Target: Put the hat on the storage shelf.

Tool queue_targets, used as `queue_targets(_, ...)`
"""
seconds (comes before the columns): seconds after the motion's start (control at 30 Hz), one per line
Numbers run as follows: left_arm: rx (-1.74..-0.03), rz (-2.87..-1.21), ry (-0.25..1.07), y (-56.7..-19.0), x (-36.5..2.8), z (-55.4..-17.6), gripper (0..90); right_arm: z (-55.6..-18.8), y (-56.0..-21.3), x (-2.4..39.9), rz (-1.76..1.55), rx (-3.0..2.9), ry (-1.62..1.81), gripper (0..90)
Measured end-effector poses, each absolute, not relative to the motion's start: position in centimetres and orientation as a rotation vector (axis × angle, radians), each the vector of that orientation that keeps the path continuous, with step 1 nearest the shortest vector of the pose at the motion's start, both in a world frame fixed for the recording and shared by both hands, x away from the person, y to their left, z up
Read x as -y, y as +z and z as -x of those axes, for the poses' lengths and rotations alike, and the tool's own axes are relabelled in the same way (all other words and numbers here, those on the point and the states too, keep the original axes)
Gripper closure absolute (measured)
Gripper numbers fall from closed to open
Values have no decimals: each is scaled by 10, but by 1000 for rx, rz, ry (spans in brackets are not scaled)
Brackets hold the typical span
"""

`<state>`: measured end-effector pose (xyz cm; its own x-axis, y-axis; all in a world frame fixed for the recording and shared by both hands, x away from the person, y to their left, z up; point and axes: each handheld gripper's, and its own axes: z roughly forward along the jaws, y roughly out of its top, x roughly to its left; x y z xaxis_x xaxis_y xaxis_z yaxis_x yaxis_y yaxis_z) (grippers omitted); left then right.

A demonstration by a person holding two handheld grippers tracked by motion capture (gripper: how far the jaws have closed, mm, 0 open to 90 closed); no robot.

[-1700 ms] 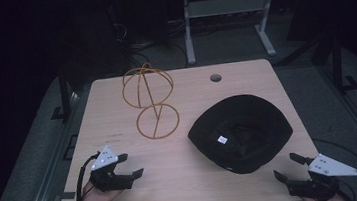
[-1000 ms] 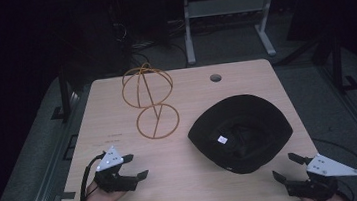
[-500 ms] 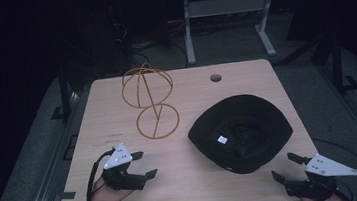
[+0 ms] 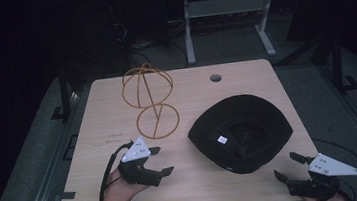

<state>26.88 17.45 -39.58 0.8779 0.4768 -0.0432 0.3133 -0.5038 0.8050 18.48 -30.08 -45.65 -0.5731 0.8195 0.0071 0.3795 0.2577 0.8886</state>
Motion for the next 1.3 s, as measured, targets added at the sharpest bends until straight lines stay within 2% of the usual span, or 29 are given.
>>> queue_targets(0.37, -439, -2170, 178, -375, -130, -274, 201, -185, -457, 301, -1084, -2070, 1279, 178)
queue_targets(0.7, -359, -2226, 145, -376, -91, -278, 189, -185, -457, 304, -1095, -2062, 1288, 175)
queue_targets(1.3, -298, -2254, 154, -373, -64, -286, 197, -186, -458, 304, -1089, -2066, 1295, 176)
